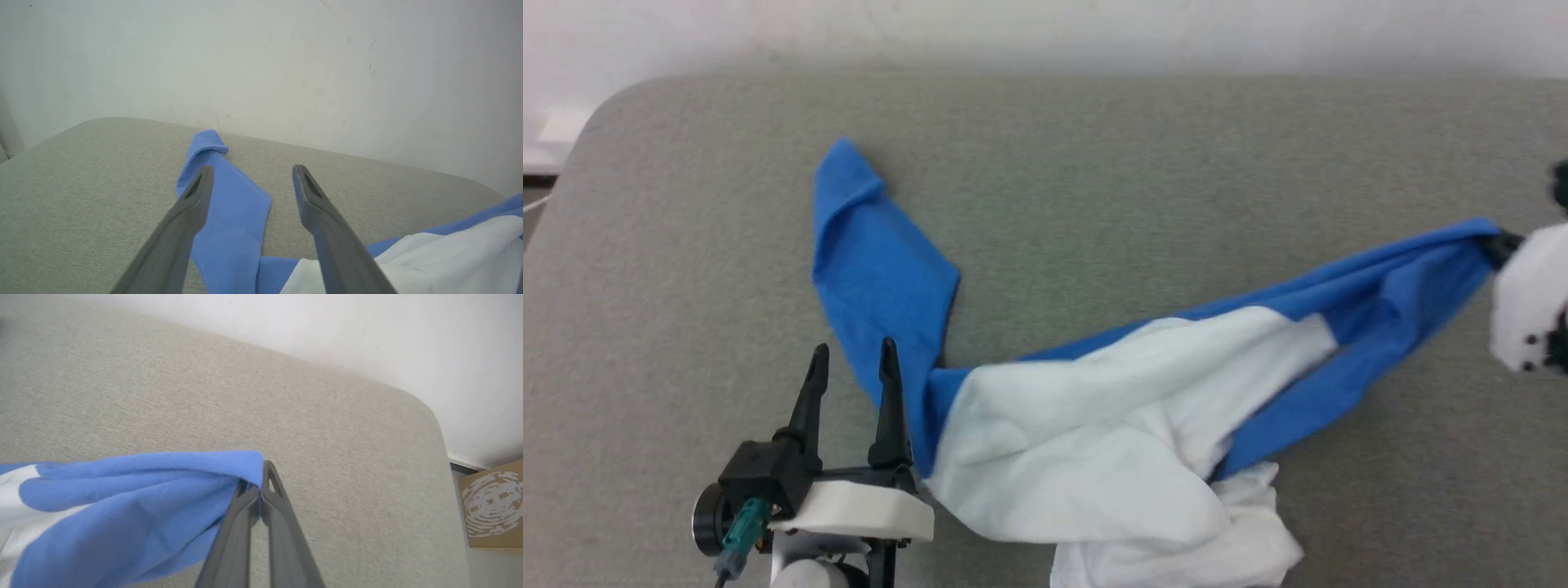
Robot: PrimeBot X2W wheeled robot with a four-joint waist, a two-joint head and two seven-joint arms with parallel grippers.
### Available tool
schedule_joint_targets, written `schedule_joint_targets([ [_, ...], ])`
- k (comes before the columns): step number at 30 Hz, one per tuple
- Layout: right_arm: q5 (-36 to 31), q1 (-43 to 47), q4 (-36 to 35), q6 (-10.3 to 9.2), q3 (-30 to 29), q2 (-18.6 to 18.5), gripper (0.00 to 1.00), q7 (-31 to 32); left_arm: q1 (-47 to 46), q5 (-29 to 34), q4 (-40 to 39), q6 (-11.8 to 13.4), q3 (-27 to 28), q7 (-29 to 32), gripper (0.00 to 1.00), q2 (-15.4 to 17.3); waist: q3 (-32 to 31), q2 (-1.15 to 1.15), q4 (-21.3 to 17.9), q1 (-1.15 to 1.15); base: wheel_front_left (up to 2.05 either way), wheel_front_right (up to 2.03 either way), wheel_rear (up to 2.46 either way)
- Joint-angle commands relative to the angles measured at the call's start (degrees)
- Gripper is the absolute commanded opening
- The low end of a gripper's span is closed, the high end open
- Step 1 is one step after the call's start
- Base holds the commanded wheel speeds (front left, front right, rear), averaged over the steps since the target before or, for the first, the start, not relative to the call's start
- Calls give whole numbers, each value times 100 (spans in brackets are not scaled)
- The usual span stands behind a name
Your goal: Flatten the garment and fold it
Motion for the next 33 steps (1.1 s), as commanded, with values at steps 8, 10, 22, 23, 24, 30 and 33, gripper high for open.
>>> schedule_joint_targets([
  [8,-657,1317,238,-12,-1491,202,0,-151,1,40,103,-7,87,-27,100,-9,-107,0,-481,0,0,0,0],
  [10,-766,1632,511,-12,-1749,448,0,-283,-3,42,156,9,93,-27,100,-9,-90,0,-515,0,0,0,0],
  [22,-1599,1971,1589,-12,-2585,1536,100,-2347,76,7,638,-11,252,-27,100,58,-327,0,-681,0,0,0,0],
  [23,-1570,1958,1507,-12,-2640,1625,100,-2615,81,-1,670,-17,265,-27,100,68,-356,0,-692,0,0,0,0],
  [24,-1561,1955,1394,-12,-2684,1706,100,-2891,90,-4,703,-16,280,-27,100,83,-395,0,-712,0,0,0,0],
  [30,-1639,2258,450,-12,-2475,2126,100,-3827,82,13,856,-11,292,1,100,187,-539,0,-839,0,0,0,0],
  [33,-1687,2572,-155,-12,-2225,2307,100,-3921,-92,55,931,-91,196,105,100,259,-558,0,-872,0,0,0,0],
])
